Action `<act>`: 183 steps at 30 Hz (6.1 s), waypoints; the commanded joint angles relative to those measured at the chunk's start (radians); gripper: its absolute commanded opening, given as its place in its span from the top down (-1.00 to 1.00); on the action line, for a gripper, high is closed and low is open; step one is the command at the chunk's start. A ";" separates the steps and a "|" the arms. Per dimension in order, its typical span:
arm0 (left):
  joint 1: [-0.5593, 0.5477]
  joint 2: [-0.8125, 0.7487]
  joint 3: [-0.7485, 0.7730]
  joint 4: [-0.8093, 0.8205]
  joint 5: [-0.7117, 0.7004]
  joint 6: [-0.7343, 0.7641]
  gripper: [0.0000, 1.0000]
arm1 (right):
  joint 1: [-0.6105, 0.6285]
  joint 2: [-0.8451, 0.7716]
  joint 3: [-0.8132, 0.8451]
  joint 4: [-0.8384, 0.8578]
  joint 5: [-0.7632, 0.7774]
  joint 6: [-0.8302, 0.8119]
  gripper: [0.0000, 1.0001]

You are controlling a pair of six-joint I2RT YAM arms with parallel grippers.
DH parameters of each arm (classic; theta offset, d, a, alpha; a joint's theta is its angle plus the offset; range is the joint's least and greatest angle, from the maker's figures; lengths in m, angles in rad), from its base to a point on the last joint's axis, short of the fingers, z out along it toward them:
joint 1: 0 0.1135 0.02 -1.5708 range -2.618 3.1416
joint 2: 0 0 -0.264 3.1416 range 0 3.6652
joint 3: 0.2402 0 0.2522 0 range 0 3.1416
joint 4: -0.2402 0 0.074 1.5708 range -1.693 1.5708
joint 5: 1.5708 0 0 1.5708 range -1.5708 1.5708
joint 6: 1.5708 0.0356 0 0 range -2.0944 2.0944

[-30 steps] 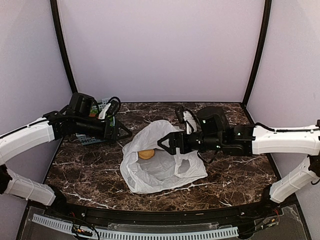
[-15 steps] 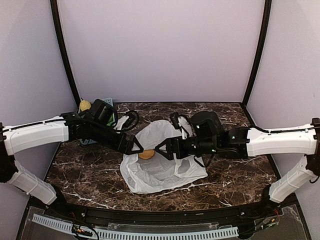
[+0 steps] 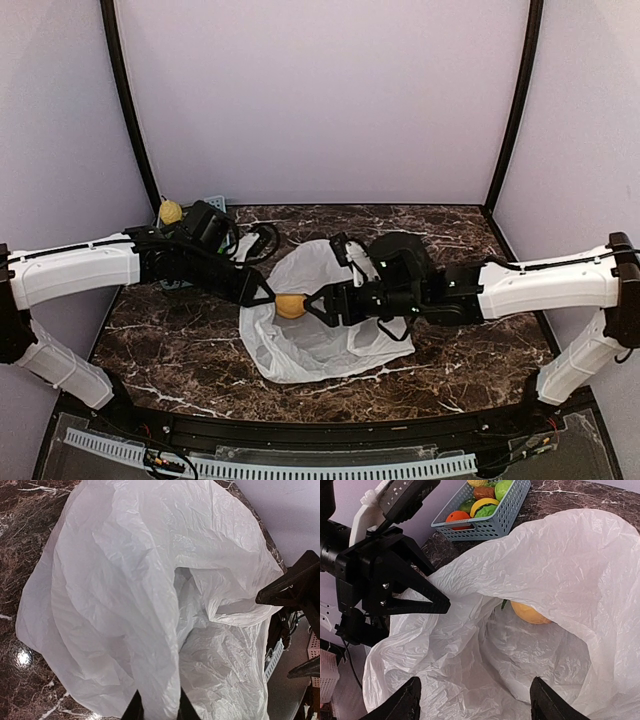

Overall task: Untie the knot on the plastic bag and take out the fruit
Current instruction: Pick up the bag opening from the takeout bag, then reach into the takeout bag at the center of the board, then pick up the fake fruit from the takeout bag, then pass from the right arm to the left

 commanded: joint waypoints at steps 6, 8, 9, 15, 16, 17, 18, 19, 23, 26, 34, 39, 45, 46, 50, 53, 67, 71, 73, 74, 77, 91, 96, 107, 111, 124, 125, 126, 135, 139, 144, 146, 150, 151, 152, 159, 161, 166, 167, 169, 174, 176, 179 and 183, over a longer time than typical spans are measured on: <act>-0.004 -0.034 -0.020 0.033 0.022 -0.017 0.98 | 0.023 0.125 -0.006 0.093 0.082 -0.007 -0.31; -0.005 -0.036 -0.026 0.036 0.024 -0.019 0.98 | 0.023 0.160 0.001 0.099 0.112 0.009 -0.29; -0.005 -0.036 -0.029 0.037 0.029 -0.020 0.98 | 0.023 0.178 0.007 0.106 0.123 0.011 -0.28; -0.005 -0.032 -0.047 0.040 0.045 -0.024 0.98 | 0.021 0.289 0.072 0.131 0.166 0.010 -0.30; -0.005 -0.031 -0.052 0.040 0.046 -0.024 0.98 | 0.020 0.315 0.087 0.131 0.169 0.009 -0.32; -0.005 -0.030 -0.053 0.041 0.047 -0.024 0.98 | 0.020 0.332 0.101 0.133 0.170 0.009 -0.35; -0.004 -0.031 -0.056 0.040 0.048 -0.024 0.98 | 0.019 0.350 0.116 0.134 0.174 0.009 -0.39; -0.003 -0.031 -0.058 0.041 0.048 -0.024 0.98 | 0.019 0.366 0.129 0.135 0.178 0.009 -0.46; -0.004 -0.030 -0.064 0.041 0.048 -0.022 0.98 | 0.018 0.427 0.185 0.141 0.210 0.003 -0.61; -0.004 -0.026 -0.064 0.042 0.053 -0.027 0.98 | 0.016 0.459 0.209 0.156 0.252 -0.008 -0.71; -0.004 -0.027 -0.071 0.047 0.064 -0.033 0.98 | -0.006 0.532 0.259 0.195 0.308 -0.029 -0.82; -0.004 -0.023 -0.073 0.047 0.070 -0.035 0.98 | -0.014 0.586 0.295 0.222 0.298 -0.064 -0.87; -0.003 -0.010 -0.069 0.053 0.079 -0.036 0.98 | -0.015 0.633 0.328 0.231 0.311 -0.095 -0.87; -0.003 -0.006 -0.068 0.053 0.080 -0.036 0.98 | -0.016 0.641 0.334 0.229 0.319 -0.099 -0.85; -0.004 0.002 -0.065 0.054 0.083 -0.040 0.98 | -0.021 0.665 0.348 0.235 0.342 -0.107 -0.77; -0.004 0.005 -0.064 0.055 0.086 -0.043 0.98 | -0.028 0.682 0.359 0.238 0.334 -0.112 -0.65; -0.004 0.007 -0.046 0.047 0.060 -0.059 0.98 | -0.029 0.618 0.285 0.330 0.283 -0.195 -0.01; -0.004 -0.001 -0.041 0.038 0.039 -0.059 0.98 | -0.027 0.556 0.231 0.346 0.280 -0.200 0.01; -0.005 -0.005 -0.040 0.034 0.026 -0.059 0.98 | -0.023 0.519 0.187 0.347 0.286 -0.201 0.02; -0.005 -0.007 -0.041 0.033 0.011 -0.059 0.99 | -0.019 0.498 0.168 0.347 0.289 -0.200 0.02; -0.004 -0.012 -0.041 0.022 -0.017 -0.061 0.98 | 0.000 0.431 0.098 0.346 0.294 -0.195 0.02; -0.004 -0.044 -0.066 0.078 -0.064 -0.107 0.98 | 0.104 0.156 -0.147 0.278 0.336 -0.041 0.02; -0.004 -0.024 -0.052 0.099 -0.061 -0.112 0.98 | 0.140 0.081 -0.166 0.245 0.351 -0.022 0.02; -0.004 -0.166 -0.022 0.068 -0.169 -0.084 -0.48 | 0.161 -0.111 -0.195 0.320 0.396 -0.095 0.02; -0.004 -0.250 0.031 0.016 -0.153 -0.053 -0.66 | 0.161 -0.133 -0.181 0.365 0.361 -0.160 0.02; -0.006 -0.235 0.057 0.187 0.277 -0.254 -0.79 | 0.199 -0.050 0.007 0.348 0.271 -0.407 0.02; -0.007 -0.221 0.055 0.202 0.289 -0.266 -0.80 | 0.204 -0.035 0.023 0.344 0.270 -0.421 0.02; -0.011 -0.216 0.054 0.211 0.305 -0.270 -0.81 | 0.206 -0.022 0.038 0.339 0.271 -0.431 0.02; -0.029 -0.181 0.020 0.306 0.362 -0.331 -0.88 | 0.212 0.028 0.089 0.350 0.259 -0.461 0.01; -0.035 -0.176 -0.003 0.307 0.368 -0.349 -0.89 | 0.213 0.028 0.091 0.351 0.260 -0.467 0.01; -0.038 -0.177 -0.026 0.321 0.371 -0.369 -0.84 | 0.213 0.029 0.095 0.343 0.260 -0.470 0.01; -0.039 -0.176 -0.029 0.324 0.371 -0.374 -0.79 | 0.212 0.028 0.095 0.342 0.258 -0.469 0.01; -0.040 -0.177 -0.030 0.325 0.371 -0.379 -0.63 | 0.212 0.032 0.098 0.335 0.256 -0.467 0.00; -0.040 -0.178 -0.032 0.326 0.371 -0.381 -0.60 | 0.212 0.031 0.098 0.335 0.256 -0.465 0.00; -0.041 -0.178 -0.033 0.330 0.372 -0.383 -0.54 | 0.212 0.033 0.099 0.334 0.256 -0.465 0.00; -0.043 -0.185 -0.040 0.336 0.377 -0.393 -0.17 | 0.213 0.038 0.100 0.324 0.266 -0.455 -0.01; -0.043 -0.190 -0.045 0.343 0.379 -0.398 -0.04 | 0.212 0.038 0.100 0.322 0.269 -0.455 -0.01; -0.043 -0.193 -0.055 0.368 0.388 -0.407 0.28 | 0.213 0.035 0.099 0.316 0.279 -0.447 -0.34; -0.044 -0.194 -0.056 0.370 0.388 -0.407 0.30 | 0.213 0.034 0.097 0.316 0.281 -0.446 -0.45; -0.044 -0.195 -0.059 0.370 0.385 -0.407 0.31 | 0.213 0.032 0.096 0.314 0.283 -0.442 -0.63; -0.043 -0.203 -0.065 0.367 0.355 -0.403 0.34 | 0.212 0.025 0.091 0.311 0.285 -0.438 -0.95; -0.043 -0.210 -0.065 0.357 0.334 -0.395 0.36 | 0.214 0.021 0.087 0.310 0.286 -0.438 -0.97; -0.043 -0.224 -0.059 0.328 0.292 -0.369 0.38 | 0.218 0.005 0.075 0.310 0.292 -0.435 -0.97; -0.038 -0.227 -0.014 0.226 0.210 -0.293 0.38 | 0.219 -0.037 0.041 0.317 0.309 -0.417 -0.97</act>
